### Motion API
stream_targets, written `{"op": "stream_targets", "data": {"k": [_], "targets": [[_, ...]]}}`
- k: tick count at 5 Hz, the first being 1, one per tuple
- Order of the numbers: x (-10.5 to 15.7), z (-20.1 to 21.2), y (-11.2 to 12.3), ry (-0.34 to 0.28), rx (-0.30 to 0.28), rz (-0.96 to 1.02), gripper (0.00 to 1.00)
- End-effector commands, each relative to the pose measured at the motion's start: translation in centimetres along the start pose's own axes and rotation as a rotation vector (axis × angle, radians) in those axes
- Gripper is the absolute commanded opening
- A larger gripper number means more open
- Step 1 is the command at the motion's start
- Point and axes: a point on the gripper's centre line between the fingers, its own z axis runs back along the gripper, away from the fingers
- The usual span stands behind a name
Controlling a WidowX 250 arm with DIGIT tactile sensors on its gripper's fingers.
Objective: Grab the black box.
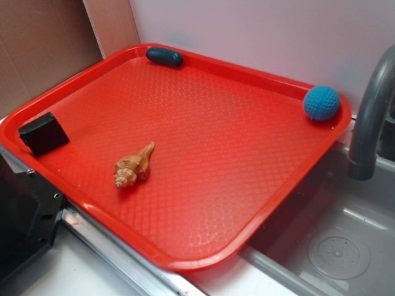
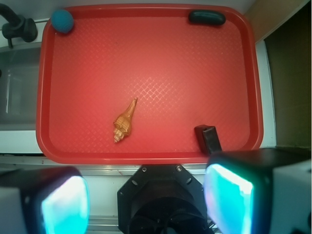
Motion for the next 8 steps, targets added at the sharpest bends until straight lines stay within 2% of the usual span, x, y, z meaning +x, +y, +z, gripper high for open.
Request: {"op": "stream_targets", "data": {"k": [1,2,3,4,5,6,7,8], "targets": [[0.0,0.0,0.0,0.0,0.0,0.0,1.0],[0.1,-4.8,2.9,0.018,-0.014,-0.061,1.0],[-0.8,-8.6,7.2,0.017,-0.03,-0.109,1.0],[-2.2,-11.2,9.8,0.057,0.004,-0.08,1.0],[-2.4,-15.4,11.3,0.111,0.044,-0.123,1.0],[-1.4,-18.8,11.4,0.108,0.1,-0.22,1.0],[-0.1,-21.7,10.1,0.117,0.085,-0.239,1.0],[-0.1,-22.3,9.1,0.166,0.096,-0.251,0.0]]}}
